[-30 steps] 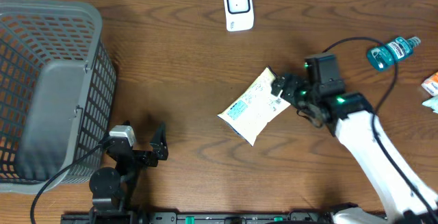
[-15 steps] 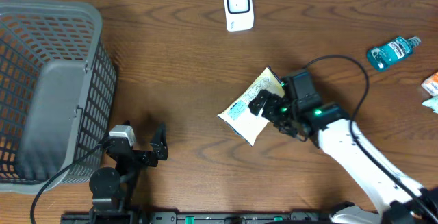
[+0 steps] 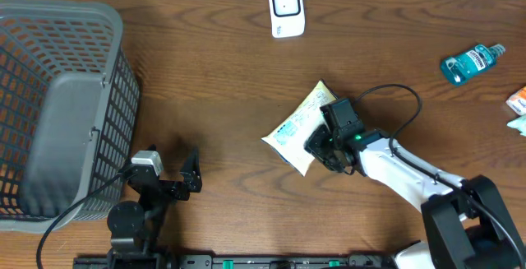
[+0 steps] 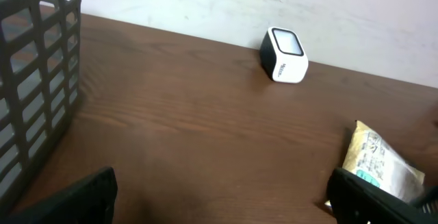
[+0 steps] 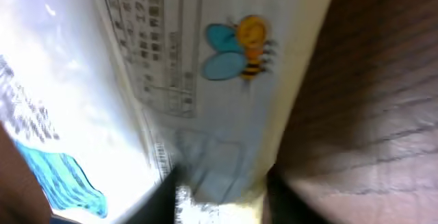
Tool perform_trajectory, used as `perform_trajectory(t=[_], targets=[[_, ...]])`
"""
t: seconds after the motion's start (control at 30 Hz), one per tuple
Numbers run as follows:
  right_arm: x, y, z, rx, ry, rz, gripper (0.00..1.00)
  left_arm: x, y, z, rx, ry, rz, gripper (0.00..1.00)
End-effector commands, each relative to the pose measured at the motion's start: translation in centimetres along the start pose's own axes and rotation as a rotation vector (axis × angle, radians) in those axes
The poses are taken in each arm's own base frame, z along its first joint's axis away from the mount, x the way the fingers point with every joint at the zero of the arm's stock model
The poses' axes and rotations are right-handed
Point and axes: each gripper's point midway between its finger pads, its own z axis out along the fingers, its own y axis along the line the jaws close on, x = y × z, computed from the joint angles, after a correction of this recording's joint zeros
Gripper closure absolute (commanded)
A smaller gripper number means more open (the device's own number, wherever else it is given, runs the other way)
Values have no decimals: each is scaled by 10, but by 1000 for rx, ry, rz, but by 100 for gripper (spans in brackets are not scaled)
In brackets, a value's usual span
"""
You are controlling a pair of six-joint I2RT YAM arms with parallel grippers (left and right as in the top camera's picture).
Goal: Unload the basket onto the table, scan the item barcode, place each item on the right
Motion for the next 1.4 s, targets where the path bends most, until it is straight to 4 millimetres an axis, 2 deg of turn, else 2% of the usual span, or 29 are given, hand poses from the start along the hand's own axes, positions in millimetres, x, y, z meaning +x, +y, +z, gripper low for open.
perform_trajectory(t=[0.0, 0.1, 0.2, 0.3, 0.43, 0.47, 0.53, 0.6, 0.7, 0.77, 0.9, 1.03, 1.2, 1.37], targets=[[1, -15, 7, 52, -4, 21, 99, 13, 1, 2, 7, 34, 4, 2], [-2, -13, 4, 37, 0, -38, 99, 13, 1, 2, 7, 34, 4, 2], [-9, -3, -9, -27, 1, -178, 99, 13, 1, 2, 7, 34, 4, 2], [-17, 13, -35, -124, -13, -447, 99, 13, 1, 2, 6, 33, 4, 2], [-26, 5, -73, -112, -63, -691, 98, 13, 1, 2, 7, 34, 4, 2], [-27, 2, -83, -107, -76, -727, 93, 13, 1, 2, 7, 34, 3, 2], [-27, -1, -96, -112, -97, -754, 66, 13, 1, 2, 7, 34, 4, 2], [-26, 1, -107, -126, -124, -773, 48, 13, 1, 2, 7, 34, 4, 2], [-24, 6, -121, -155, -163, -778, 32, 13, 1, 2, 7, 34, 4, 2], [-22, 11, -128, -173, -176, -740, 30, 13, 1, 2, 7, 34, 4, 2], [-18, 11, -124, -138, -169, -580, 30, 13, 1, 2, 7, 34, 4, 2], [-15, 9, -110, -34, -197, -537, 28, 13, 1, 2, 7, 34, 4, 2], [-9, 32, -91, 61, -213, -536, 29, 13, 1, 2, 7, 34, 4, 2], [-17, 53, -62, 208, -242, -480, 31, 13, 1, 2, 7, 34, 4, 2]])
